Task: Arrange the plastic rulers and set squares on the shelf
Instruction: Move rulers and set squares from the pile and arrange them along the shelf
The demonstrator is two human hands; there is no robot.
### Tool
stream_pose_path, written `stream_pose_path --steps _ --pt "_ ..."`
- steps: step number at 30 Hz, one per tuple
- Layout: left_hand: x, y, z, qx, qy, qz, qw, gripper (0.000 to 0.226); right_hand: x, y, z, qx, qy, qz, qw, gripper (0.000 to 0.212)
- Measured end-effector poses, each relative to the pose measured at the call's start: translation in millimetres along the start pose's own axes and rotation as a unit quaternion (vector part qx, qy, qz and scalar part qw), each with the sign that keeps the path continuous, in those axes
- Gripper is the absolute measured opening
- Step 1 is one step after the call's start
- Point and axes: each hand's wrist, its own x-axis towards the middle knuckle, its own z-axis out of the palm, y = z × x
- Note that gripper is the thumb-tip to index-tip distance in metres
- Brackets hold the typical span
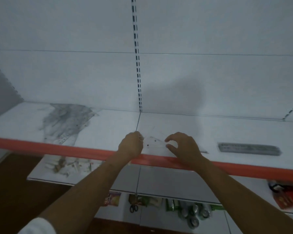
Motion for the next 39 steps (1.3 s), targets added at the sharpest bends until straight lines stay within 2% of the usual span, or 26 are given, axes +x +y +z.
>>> stream_pose_path --steps 5,9,21,29,34,36,39 --pt "0 -11 0 -0.013 -0.008 0.009 1.0 0.024 12 -8 13 -0.049 -0.03 0.008 0.998 0.016" --pt "2 -17 3 0.001 -0.044 0.018 0.999 0.024 15 -12 24 -0.057 -0.043 0.016 0.997 0.017" --pt "3 -21 7 0.011 -0.042 0.021 0.999 0.028 22 -22 33 -0.072 -0.067 0.017 0.995 0.024" --pt "1 -23 2 0.021 -0.049 0.04 0.998 0.036 20 -27 36 -0.07 -0.041 0.026 0.996 0.024" --pt "-2 -16 -3 0.028 -0.026 0.09 0.995 0.038 19 -24 22 -0.068 0.032 0.026 0.997 0.02" --pt "-3 -7 -4 0.046 -0.024 0.123 0.991 0.038 16 -21 15 -0.057 0.062 0.017 0.996 0.029" --pt "-4 13 -2 0.063 -0.037 0.182 0.981 0.038 9 -11 2 -0.071 0.061 -0.038 0.995 0.047"
